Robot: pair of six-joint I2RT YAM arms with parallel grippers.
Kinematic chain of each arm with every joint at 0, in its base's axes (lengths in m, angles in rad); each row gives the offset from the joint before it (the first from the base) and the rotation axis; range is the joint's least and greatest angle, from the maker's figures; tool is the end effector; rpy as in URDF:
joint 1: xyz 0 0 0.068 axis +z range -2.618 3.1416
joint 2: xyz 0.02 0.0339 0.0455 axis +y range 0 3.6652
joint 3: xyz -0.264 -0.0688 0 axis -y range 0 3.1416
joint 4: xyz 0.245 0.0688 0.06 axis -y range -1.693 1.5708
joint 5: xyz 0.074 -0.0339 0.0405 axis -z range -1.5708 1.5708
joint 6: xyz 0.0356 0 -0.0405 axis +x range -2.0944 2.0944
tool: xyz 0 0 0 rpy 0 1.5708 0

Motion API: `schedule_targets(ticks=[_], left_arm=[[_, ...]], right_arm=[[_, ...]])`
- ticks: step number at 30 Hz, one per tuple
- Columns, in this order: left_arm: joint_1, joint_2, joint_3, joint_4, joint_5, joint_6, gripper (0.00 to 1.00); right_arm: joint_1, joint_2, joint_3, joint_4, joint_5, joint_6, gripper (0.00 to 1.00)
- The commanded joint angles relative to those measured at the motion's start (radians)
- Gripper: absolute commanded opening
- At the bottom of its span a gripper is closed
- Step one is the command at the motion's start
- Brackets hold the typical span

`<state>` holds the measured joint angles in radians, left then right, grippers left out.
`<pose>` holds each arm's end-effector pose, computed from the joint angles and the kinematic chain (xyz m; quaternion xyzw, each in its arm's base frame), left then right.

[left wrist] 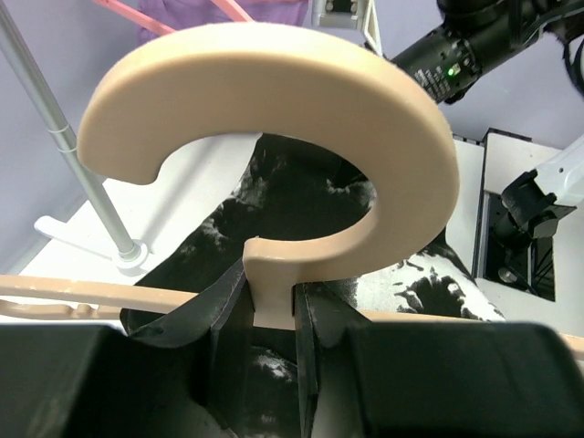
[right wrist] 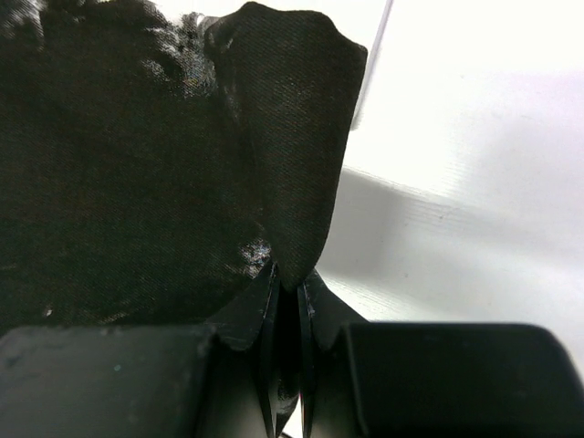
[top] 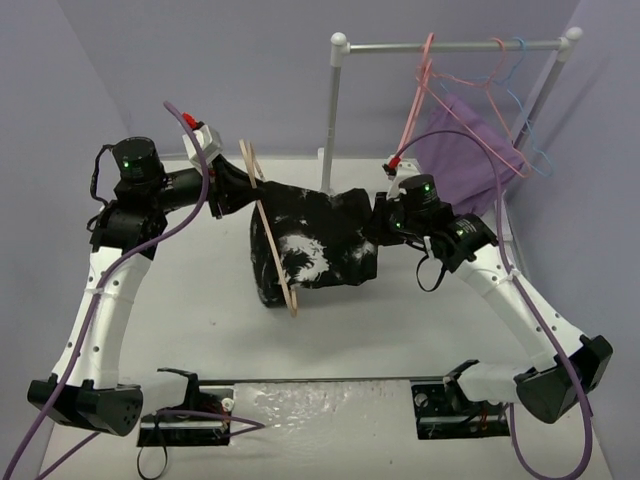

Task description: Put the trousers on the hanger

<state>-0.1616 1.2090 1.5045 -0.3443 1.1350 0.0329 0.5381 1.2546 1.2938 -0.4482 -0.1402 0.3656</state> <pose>0.2242 -0.0692 0.4848 0.4282 0.5718 -0.4258 0.5553 0.2384 0.1481 0.3905 -0.1101 0.8275 0.2917 0.4669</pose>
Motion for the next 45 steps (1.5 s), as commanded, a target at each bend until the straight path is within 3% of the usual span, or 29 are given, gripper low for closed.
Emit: schedule_targets(ticks=[1,8,16,28,45], left_arm=[[0.016,-0.044,0.073,0.257,0.017,-0.079,0.0],[0.017,-0.047,0.062,0.173,0.023,-0.018,0.0],[0.016,-0.101,-0.185,0.294,0.053,-0.014,0.0],[0.016,-0.091,-0.254,0.383,0.124,-0.021,0.0],[-0.007,-0.065,-0.354,0.308,0.097,0.068,0.0]], right_arm=[[0.02,0.048,-0.065,0.111,0.01,0.001,0.0],[0.109,0.105,-0.015,0.162,0.016,0.012,0.0],[0.109,0.072,0.343,0.082,-0.048,-0.03,0.0],[0.109,0.104,0.653,0.072,-0.146,0.005,0.0],[0.109,0.121,0.731,0.072,-0.142,0.026,0.0]])
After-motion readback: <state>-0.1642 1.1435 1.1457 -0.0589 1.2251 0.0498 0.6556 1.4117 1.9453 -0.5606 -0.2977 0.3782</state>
